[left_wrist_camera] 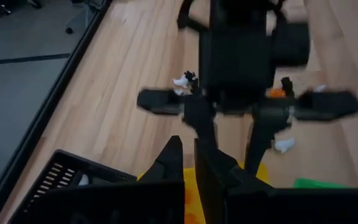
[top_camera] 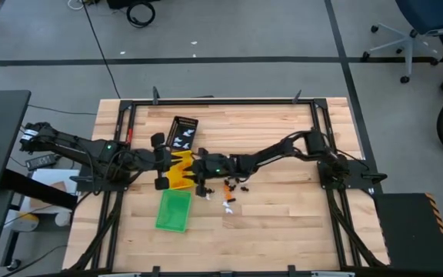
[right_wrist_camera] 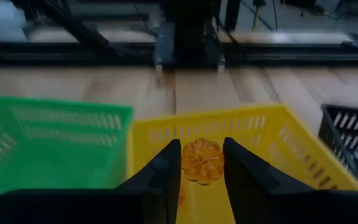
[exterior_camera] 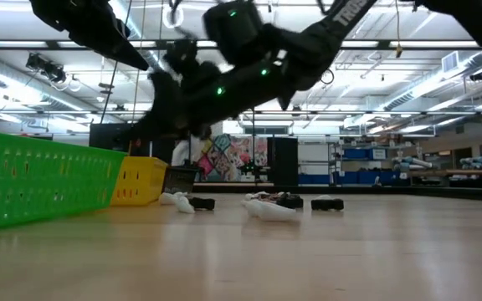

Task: Sort Halloween decoration
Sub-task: Put the orange pumpkin toy into the yellow basket, then put the black skeleton toy into the green basket

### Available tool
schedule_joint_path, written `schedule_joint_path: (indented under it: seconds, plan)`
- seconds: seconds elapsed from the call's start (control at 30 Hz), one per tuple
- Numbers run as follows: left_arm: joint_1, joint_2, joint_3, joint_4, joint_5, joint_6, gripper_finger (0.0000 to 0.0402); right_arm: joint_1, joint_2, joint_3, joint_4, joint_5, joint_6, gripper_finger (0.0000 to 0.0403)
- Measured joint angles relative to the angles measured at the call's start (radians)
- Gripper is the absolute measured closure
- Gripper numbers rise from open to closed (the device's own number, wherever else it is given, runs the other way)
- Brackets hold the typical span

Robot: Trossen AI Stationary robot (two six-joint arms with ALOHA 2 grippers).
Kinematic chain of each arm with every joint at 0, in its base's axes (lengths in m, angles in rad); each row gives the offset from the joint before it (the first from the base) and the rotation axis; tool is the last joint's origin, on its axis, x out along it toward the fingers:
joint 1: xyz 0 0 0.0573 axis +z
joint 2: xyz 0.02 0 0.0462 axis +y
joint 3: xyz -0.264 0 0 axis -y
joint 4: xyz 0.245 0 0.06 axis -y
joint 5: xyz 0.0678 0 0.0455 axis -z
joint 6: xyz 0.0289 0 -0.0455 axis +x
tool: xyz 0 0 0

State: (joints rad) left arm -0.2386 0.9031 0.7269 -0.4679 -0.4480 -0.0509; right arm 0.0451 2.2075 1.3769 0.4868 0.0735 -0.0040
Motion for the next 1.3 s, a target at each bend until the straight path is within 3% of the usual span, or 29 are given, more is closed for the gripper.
schedule_joint_path:
  seconds: [0.17, 0.43, 0.67, 0.9, 1.0, 1.1, 1.3]
  plan:
    - [0.000, 0.001, 0.000, 0.005, 0.004, 0.030, 0.0384, -0.015, 0.044, 0.074, -0.106, -0.002, 0.001, 0.0287]
    - [-0.008, 0.016, 0.000, -0.026, 0.008, 0.040, 0.0371, -0.030, 0.038, 0.082, -0.124, -0.032, 0.011, 0.0229]
    - [-0.008, 0.015, 0.000, 0.001, 0.007, 0.071, 0.0345, -0.031, 0.022, 0.080, -0.149, -0.031, 0.007, 0.0217]
    - [-0.008, 0.015, -0.003, 0.068, 0.024, 0.139, 0.0333, -0.034, -0.119, 0.080, -0.383, 0.057, -0.022, 0.0219]
    - [-0.008, 0.012, -0.072, 0.201, 0.075, 0.184, 0.0333, -0.022, -0.171, 0.061, -0.444, 0.125, -0.030, 0.0219]
    - [-0.007, 0.012, -0.150, 0.298, 0.092, 0.224, 0.0333, -0.001, -0.217, 0.010, -0.475, 0.195, -0.025, 0.0219]
    - [0.006, -0.025, -0.156, 0.281, 0.090, 0.229, 0.0333, 0.045, -0.331, -0.159, -0.499, 0.326, 0.074, 0.0219]
